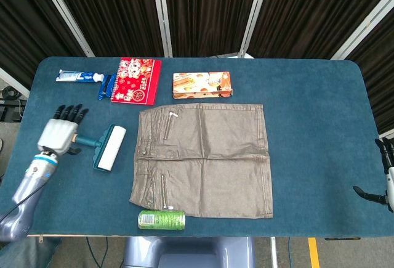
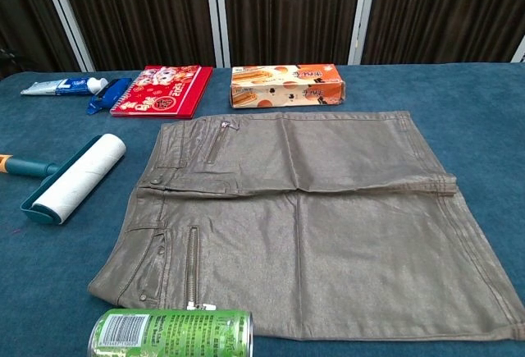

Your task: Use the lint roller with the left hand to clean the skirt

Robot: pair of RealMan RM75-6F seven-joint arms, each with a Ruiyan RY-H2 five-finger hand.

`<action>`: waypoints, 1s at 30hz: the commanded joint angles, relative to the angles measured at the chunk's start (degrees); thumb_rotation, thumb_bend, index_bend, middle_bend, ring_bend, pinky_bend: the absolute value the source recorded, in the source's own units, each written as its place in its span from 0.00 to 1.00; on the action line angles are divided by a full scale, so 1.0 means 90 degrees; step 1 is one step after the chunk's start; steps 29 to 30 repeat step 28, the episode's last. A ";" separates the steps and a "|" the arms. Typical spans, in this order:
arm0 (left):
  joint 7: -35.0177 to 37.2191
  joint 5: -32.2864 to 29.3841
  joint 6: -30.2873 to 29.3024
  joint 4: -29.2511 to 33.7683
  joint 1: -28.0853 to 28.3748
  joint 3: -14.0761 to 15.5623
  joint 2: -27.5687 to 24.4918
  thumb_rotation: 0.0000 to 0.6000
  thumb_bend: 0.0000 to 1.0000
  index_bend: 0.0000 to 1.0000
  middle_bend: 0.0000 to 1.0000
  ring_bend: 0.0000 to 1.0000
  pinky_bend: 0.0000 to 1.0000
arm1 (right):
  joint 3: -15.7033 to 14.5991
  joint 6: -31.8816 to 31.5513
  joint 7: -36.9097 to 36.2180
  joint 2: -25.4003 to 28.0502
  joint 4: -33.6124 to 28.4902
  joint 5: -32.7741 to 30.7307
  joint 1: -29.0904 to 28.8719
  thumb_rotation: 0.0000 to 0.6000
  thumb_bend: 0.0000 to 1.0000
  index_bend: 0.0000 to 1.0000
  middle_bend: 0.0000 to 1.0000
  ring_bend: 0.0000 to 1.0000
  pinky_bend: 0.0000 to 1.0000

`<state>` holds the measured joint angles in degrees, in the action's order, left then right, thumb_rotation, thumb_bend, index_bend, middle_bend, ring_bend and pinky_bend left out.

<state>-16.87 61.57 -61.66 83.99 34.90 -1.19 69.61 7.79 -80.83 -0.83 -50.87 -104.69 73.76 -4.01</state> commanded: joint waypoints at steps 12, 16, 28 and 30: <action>0.0920 0.0872 -0.2491 0.2007 -0.2019 0.0081 -0.1002 1.00 0.00 0.00 0.00 0.00 0.00 | -0.0135 -0.0422 -0.0125 -0.0031 0.0026 0.0690 0.0139 1.00 0.00 0.00 0.00 0.00 0.00; 0.0901 0.0988 -0.2560 0.1998 -0.2077 0.0013 -0.0973 1.00 0.00 0.00 0.00 0.00 0.00 | -0.0150 -0.0436 -0.0027 -0.0064 0.0018 0.0712 0.0139 1.00 0.00 0.00 0.00 0.00 0.00; 0.1217 0.1065 -0.2360 0.1798 -0.2213 -0.0207 -0.1022 1.00 0.00 0.00 0.00 0.00 0.00 | -0.0151 -0.0341 0.0107 -0.0114 0.0006 0.0589 0.0104 1.00 0.00 0.00 0.00 0.00 0.00; 0.1217 0.1065 -0.2360 0.1798 -0.2213 -0.0207 -0.1022 1.00 0.00 0.00 0.00 0.00 0.00 | -0.0151 -0.0341 0.0107 -0.0114 0.0006 0.0589 0.0104 1.00 0.00 0.00 0.00 0.00 0.00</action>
